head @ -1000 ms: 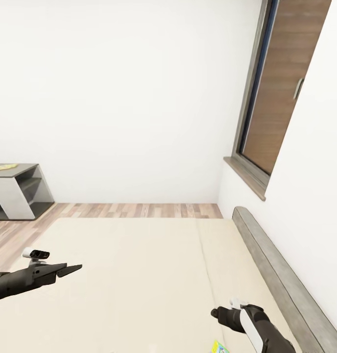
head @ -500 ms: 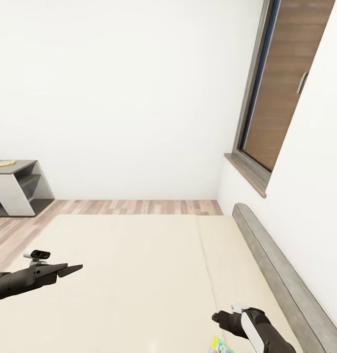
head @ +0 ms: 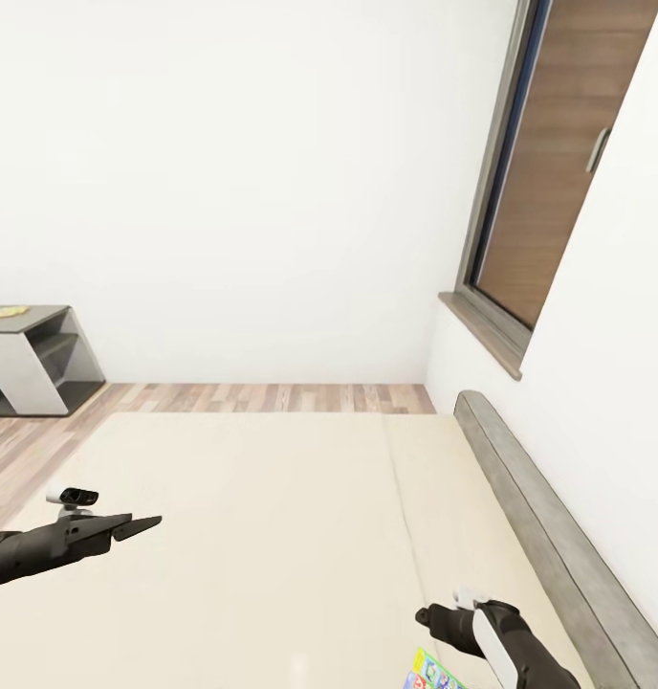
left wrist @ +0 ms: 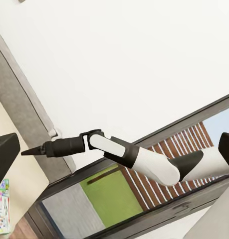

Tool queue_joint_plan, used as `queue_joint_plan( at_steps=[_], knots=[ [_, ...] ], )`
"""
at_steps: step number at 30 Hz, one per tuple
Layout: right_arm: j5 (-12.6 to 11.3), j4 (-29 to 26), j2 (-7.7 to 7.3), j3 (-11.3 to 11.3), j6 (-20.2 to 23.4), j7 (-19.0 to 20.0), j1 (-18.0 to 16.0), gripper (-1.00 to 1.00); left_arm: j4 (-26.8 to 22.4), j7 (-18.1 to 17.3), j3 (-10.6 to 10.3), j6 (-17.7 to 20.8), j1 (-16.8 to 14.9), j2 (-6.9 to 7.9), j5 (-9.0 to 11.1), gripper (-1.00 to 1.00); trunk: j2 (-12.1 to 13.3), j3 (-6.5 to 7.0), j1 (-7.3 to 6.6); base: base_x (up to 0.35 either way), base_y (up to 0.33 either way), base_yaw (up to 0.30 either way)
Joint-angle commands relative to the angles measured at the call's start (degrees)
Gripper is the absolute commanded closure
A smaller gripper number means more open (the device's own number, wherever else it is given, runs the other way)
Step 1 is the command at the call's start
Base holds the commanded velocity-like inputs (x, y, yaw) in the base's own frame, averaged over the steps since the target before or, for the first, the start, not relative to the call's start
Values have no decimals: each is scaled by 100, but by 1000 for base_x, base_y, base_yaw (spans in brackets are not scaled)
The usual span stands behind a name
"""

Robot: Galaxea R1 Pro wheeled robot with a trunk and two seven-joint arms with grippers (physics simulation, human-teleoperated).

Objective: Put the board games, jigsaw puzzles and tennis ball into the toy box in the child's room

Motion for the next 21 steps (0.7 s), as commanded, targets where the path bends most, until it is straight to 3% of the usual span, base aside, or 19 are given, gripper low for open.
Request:
queue_joint_plan(
  at_steps=[1, 21],
  knots=[
    [-5, -7, -3, -18, 3, 15, -3, -100, 2, -16, -29, 60, -11, 6, 31, -100, -14, -22, 4, 0, 0, 0],
    [-4, 0, -9, -24, -55, 21, -3, -100, 2, -14, -29, 60, -13, -9, 32, -100, -14, -206, 4, 0, 0, 0]
  ],
)
